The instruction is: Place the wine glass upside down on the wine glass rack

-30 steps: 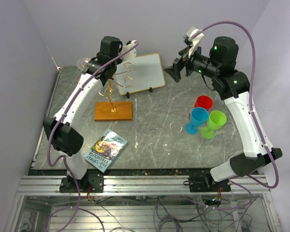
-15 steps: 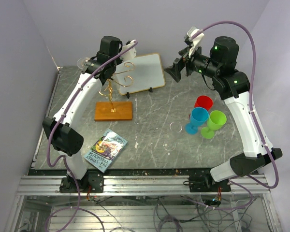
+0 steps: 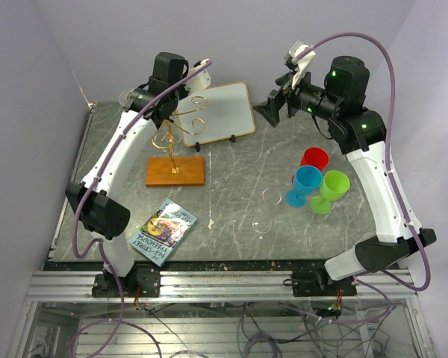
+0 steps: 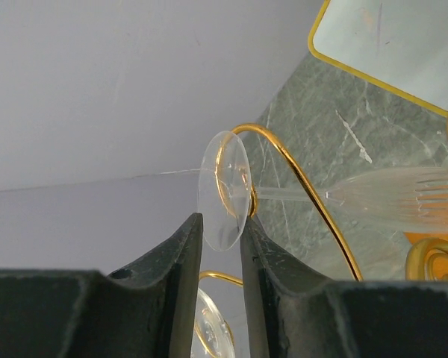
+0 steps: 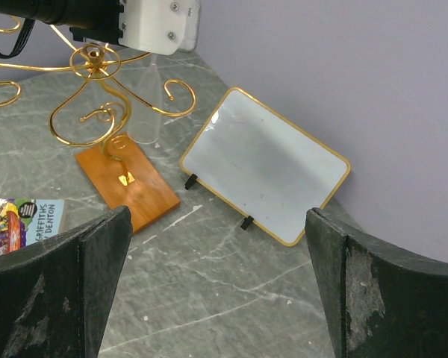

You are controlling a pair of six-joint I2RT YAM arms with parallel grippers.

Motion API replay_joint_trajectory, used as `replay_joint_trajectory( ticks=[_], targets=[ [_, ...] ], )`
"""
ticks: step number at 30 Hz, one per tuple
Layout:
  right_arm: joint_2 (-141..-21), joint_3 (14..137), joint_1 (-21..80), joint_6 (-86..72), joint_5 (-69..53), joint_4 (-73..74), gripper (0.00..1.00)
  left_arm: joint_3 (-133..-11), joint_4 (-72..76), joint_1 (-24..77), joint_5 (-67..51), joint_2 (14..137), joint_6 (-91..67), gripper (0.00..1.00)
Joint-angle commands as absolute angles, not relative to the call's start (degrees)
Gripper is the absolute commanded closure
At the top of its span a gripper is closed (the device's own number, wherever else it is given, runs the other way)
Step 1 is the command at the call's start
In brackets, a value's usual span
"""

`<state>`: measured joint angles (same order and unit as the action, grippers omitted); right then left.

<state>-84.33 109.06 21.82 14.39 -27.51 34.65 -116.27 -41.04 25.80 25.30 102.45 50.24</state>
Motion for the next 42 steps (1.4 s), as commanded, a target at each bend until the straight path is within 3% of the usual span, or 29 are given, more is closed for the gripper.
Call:
replay_joint_trajectory(
  ticks=[1, 22, 27, 37, 42],
  targets=[
    [-82.9, 109.1, 21.5, 14.4, -27.8, 33.7, 0.00, -119.4, -43.2, 26.1, 24.0, 103.4, 48.8, 0.61],
    [-82.3, 108.6, 21.4, 14.3, -28.0, 33.4, 0.00, -121.7, -47.4, 26.2, 21.8, 102.4, 46.3, 0.49],
    [-81.7, 107.9, 21.3, 14.6, -27.4, 33.3, 0.00, -122.5, -47.8, 26.2, 19.6, 101.4, 44.3, 0.36],
    [-79.6, 105.3, 21.0, 17.8, -24.0, 34.0, 0.00, -122.9, -50.4, 26.1, 9.6, 96.4, 37.1, 0.23],
    [-78.3, 103.2, 21.0, 22.4, -21.0, 36.6, 0.00, -120.9, -48.3, 25.7, 4.0, 92.0, 31.7, 0.10]
  ],
)
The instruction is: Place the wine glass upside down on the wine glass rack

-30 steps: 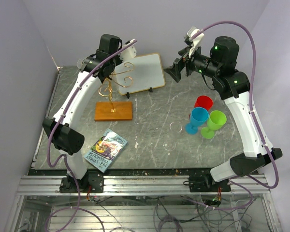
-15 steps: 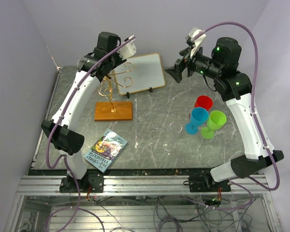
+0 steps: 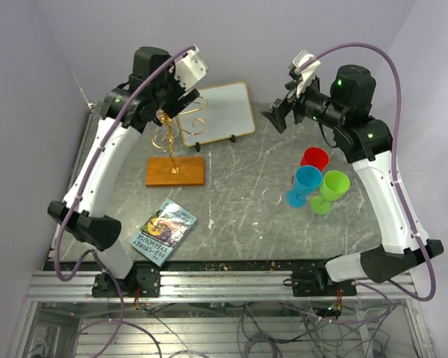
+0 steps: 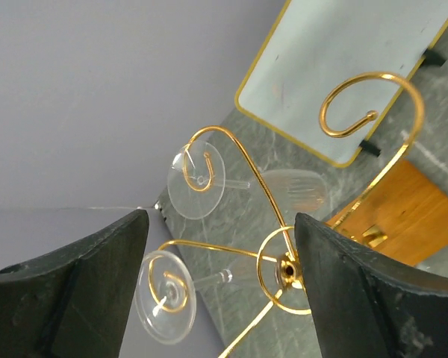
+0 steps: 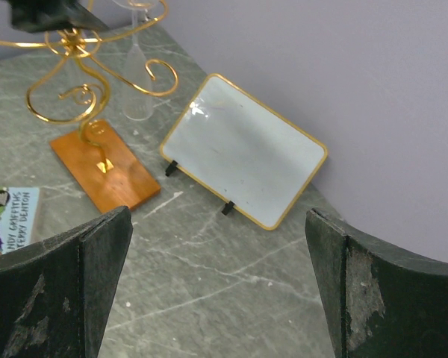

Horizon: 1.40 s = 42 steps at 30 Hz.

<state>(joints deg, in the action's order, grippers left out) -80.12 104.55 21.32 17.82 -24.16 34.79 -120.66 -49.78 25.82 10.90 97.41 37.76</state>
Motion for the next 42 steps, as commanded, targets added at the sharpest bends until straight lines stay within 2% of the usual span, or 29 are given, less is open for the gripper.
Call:
replay_joint_trajectory(
  ticks=[1, 6, 10, 14, 22, 30, 42],
  targets=[
    [-78.2, 103.1, 21.0, 23.7, -20.9, 38.3, 0.00, -120.9, -48.1, 25.5, 3.1, 91.3, 30.5, 0.08],
    [-78.9, 103.4, 21.0, 30.5, -23.8, 49.5, 0.00, -118.4, -46.3, 23.7, -0.2, 87.2, 24.9, 0.00],
    [-79.4, 101.8, 21.6, 36.5, -27.4, 60.3, 0.02, -114.0, -44.6, 22.1, -1.2, 83.7, 24.1, 0.01],
    [-79.2, 98.1, 24.3, 39.6, -25.7, 68.8, 0.07, -110.2, -43.0, 21.4, 0.1, 80.9, 25.1, 0.01],
    [-79.8, 92.5, 27.2, 40.5, -23.7, 74.1, 0.18, -106.8, -42.0, 20.1, 0.4, 78.2, 25.9, 0.01],
    [-83.3, 89.1, 30.1, 39.0, -18.3, 73.8, 0.43, -106.3, -42.1, 19.5, 0.3, 77.8, 26.0, 0.01],
    [-86.3, 88.1, 31.7, 38.8, -18.2, 72.8, 0.73, -105.6, -41.8, 19.2, 0.5, 77.3, 26.9, 0.01]
  ],
)
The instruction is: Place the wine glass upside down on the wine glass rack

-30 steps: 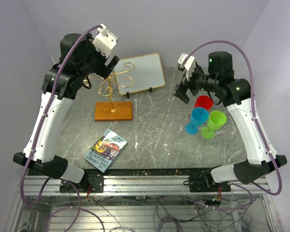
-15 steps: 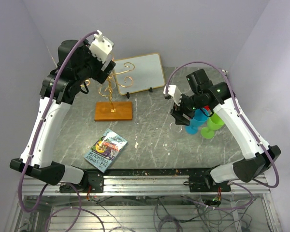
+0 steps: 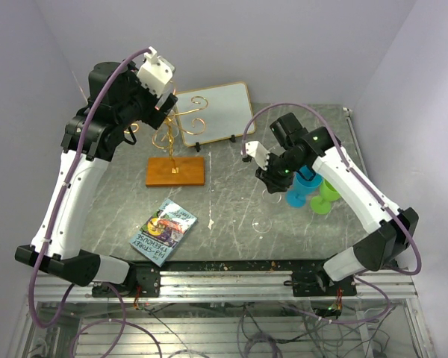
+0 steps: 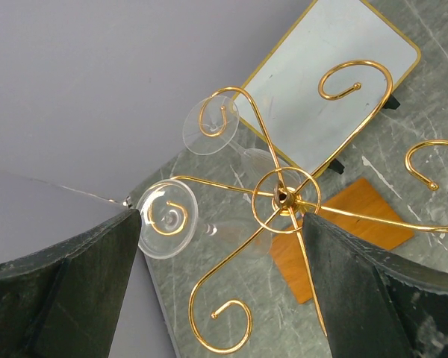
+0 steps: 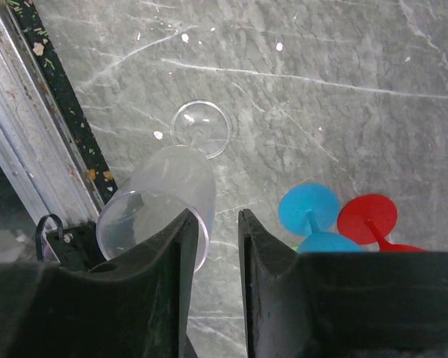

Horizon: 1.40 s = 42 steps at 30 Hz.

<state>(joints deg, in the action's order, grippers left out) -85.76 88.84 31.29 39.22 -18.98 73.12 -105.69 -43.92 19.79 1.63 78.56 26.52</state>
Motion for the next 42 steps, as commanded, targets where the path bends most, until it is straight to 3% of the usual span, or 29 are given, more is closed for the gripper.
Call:
replay_joint_trajectory(
  ticks=[1, 14, 20, 26, 35, 42],
  targets=[
    [-86.4, 87.9, 31.7, 38.9, -18.0, 72.7, 0.75, -105.7, -41.8, 19.2, 0.4, 77.4, 26.9, 0.01],
    [-85.7, 89.4, 31.6, 42.0, -19.7, 70.5, 1.00, -105.1, -41.8, 19.1, -0.7, 77.3, 26.4, 0.01],
    [-83.2, 91.6, 28.8, 44.9, -18.3, 65.2, 1.00, -104.3, -40.7, 18.2, -2.1, 76.6, 24.3, 0.01],
    [-83.8, 101.6, 17.3, 45.5, -23.6, 60.7, 1.00, -102.9, -38.6, 17.5, -3.2, 75.3, 23.2, 0.01],
    [-83.1, 105.1, 12.1, 25.7, -17.1, 38.0, 1.00, -101.8, -36.7, 16.4, -5.1, 74.0, 23.9, 0.01],
    [-82.6, 108.3, 12.0, 14.2, -13.0, 30.9, 1.00, -101.4, -36.2, 15.8, -9.3, 73.5, 22.5, 0.01]
  ],
)
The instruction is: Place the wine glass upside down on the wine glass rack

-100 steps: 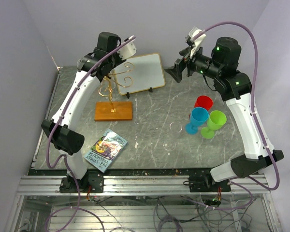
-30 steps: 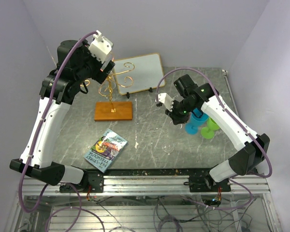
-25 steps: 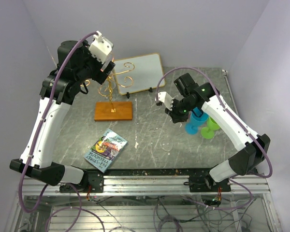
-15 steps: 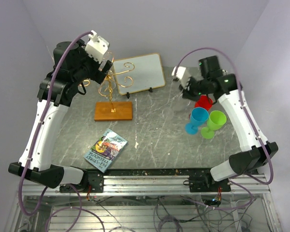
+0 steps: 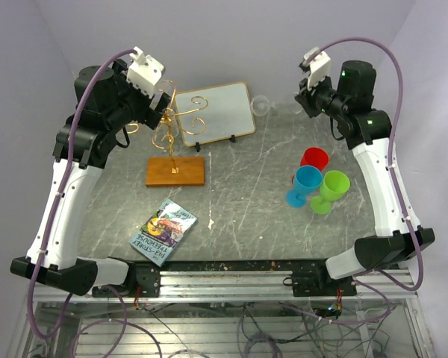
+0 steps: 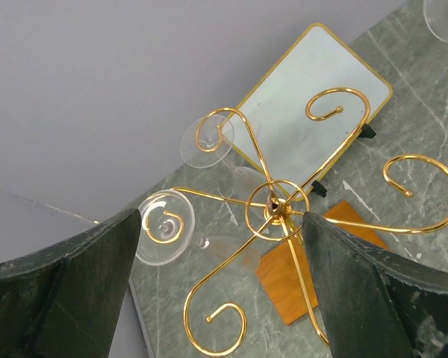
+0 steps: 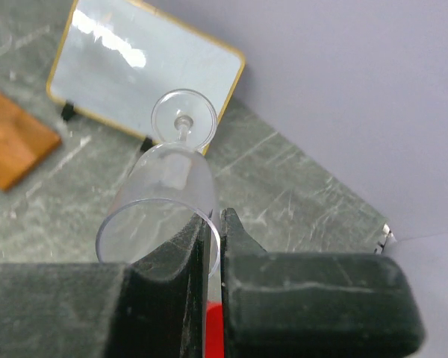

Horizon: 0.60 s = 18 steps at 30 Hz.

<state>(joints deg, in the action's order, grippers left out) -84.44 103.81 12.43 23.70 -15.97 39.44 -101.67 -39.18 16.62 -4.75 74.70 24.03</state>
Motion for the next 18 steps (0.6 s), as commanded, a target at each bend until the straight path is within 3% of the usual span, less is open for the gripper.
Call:
replay_joint_trajectory(
  ticks=[1, 8, 18],
  targets=[
    [-82.8, 108.9, 12.0, 13.1, -12.4, 30.6, 1.00, -101.2, -36.0, 15.6, -9.7, 73.3, 22.1, 0.01],
    [-84.1, 112.8, 12.0, 5.5, -12.3, 28.2, 1.00, -99.7, -32.9, 14.9, -10.7, 72.4, 16.8, 0.01],
    [-87.0, 118.1, 12.1, -0.9, -26.9, 26.2, 1.00, -96.7, -26.9, 12.5, -20.2, 71.9, -1.2, 0.01]
  ],
)
